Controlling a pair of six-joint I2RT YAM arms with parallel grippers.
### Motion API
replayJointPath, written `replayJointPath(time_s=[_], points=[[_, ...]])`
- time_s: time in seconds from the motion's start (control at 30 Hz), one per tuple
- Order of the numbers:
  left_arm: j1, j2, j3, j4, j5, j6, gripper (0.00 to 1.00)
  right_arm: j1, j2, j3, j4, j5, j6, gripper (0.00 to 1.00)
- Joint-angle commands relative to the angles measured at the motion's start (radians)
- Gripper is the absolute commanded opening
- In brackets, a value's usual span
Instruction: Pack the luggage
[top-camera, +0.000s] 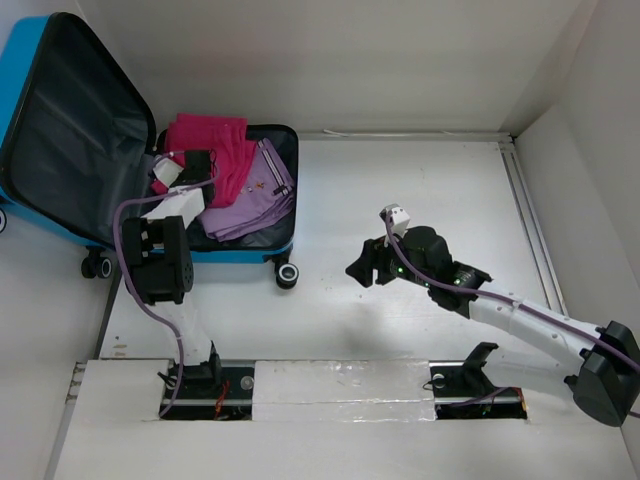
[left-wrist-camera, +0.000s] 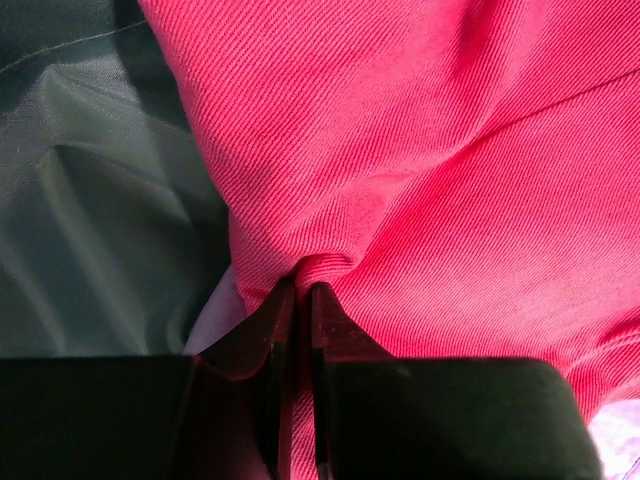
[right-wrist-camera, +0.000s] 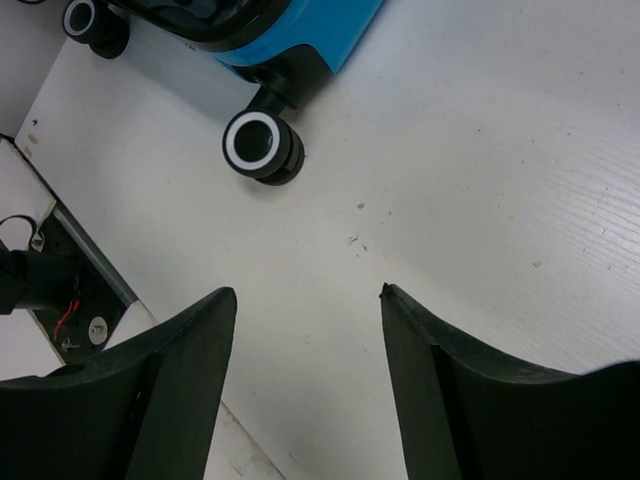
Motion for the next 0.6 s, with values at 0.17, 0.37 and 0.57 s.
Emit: replayJointPath(time_s=[0.17,0.37,0.57], points=[[-0.003,-0.154,-0.126,0.036,0.051,0.048,0.0,0.01,-0.012,0.028,0.057,0.014,-0.014,0.66],[-0.003,-0.404,-0.253,0.063,0.112,0.098,0.0,0.01,-0.012,0.028,0.057,-0.006,-0.014,0.66],[-0.003,-0.432,-0.276,-0.001,0.155,0.078,0.03,0.019,-0.064,0.028,0.057,-0.006,-0.005,0.66]])
